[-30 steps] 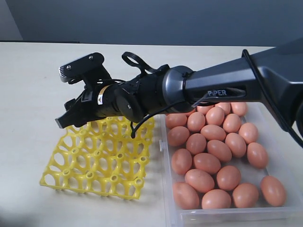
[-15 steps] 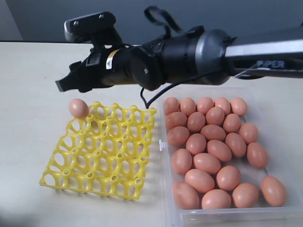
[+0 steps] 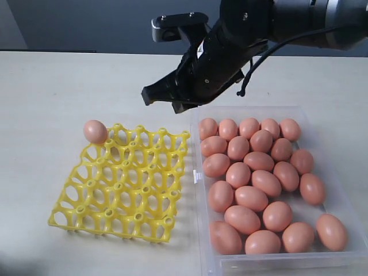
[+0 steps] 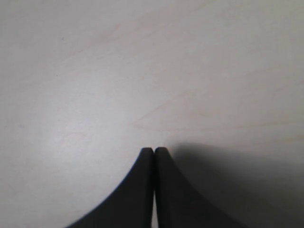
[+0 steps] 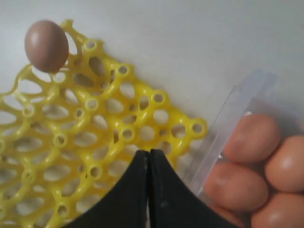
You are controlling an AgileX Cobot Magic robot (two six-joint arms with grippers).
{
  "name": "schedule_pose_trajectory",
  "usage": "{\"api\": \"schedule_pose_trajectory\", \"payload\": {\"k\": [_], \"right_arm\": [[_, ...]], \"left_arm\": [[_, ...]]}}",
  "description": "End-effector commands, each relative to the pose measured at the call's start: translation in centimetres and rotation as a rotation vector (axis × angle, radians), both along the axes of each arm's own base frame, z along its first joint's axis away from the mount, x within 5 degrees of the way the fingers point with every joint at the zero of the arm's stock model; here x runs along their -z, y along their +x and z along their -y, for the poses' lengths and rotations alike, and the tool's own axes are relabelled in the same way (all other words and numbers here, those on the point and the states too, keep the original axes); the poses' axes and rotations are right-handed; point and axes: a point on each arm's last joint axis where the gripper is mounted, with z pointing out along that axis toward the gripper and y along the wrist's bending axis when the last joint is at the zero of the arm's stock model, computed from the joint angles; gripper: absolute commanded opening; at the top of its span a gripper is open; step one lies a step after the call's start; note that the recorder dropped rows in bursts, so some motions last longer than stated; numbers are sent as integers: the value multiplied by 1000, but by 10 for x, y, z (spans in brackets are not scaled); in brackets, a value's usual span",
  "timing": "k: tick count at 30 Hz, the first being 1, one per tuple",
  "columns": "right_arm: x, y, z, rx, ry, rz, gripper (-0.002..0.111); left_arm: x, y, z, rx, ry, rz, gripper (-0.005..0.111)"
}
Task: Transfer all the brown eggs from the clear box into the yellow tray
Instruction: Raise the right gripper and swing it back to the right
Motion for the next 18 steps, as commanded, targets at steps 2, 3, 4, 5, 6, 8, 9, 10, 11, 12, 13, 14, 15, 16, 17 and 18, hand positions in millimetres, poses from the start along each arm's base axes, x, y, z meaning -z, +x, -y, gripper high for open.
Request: {"api": "schedule_pose_trajectory", "payload": {"k": [2,3,4,5,6,8,9,10,11,12,13,14,15,16,17,18], "right_arm": [[-4,0,-5,-15,79,-5,-1],[-4,1,-10,-21,129,-1,-1],[-6,1,-13,-34,166,3,-1],[-8,0,-15,-58,188,6,-1],[-8,0,-16,-63,199,4,-1],[-11,1,-16,-55,212,26,-1],[-14,2,-15,-52,217,50,-1],[-17,3,-15,-51,222,76,-1],[-20,4,-15,-52,229,106,-1],[-25,5,-17,-51,245,147,-1],[-32,5,-18,-39,272,201,-1],[-39,4,-19,-29,301,226,-1],[-47,-2,-22,-29,332,230,-1],[-52,-6,-23,-36,345,235,-1],[-56,-10,-24,-48,350,235,-1],[-61,-16,-26,-66,355,237,-1]], "left_arm": [[-1,1,0,-5,-3,11,0],[-1,1,0,-5,-3,11,0],[-1,1,0,-5,-3,11,0],[-1,1,0,-5,-3,11,0],[-1,1,0,-5,-3,11,0],[-1,1,0,-5,-3,11,0],[-1,1,0,-5,-3,11,0],[-1,1,0,-5,-3,11,0],[-1,1,0,-5,-3,11,0],[-1,1,0,-5,-3,11,0],[-1,1,0,-5,-3,11,0],[-1,1,0,-5,-3,11,0],[-1,1,0,-5,-3,11,0],[-1,1,0,-5,-3,11,0],[-1,1,0,-5,-3,11,0],[-1,1,0,-5,-3,11,0]]}}
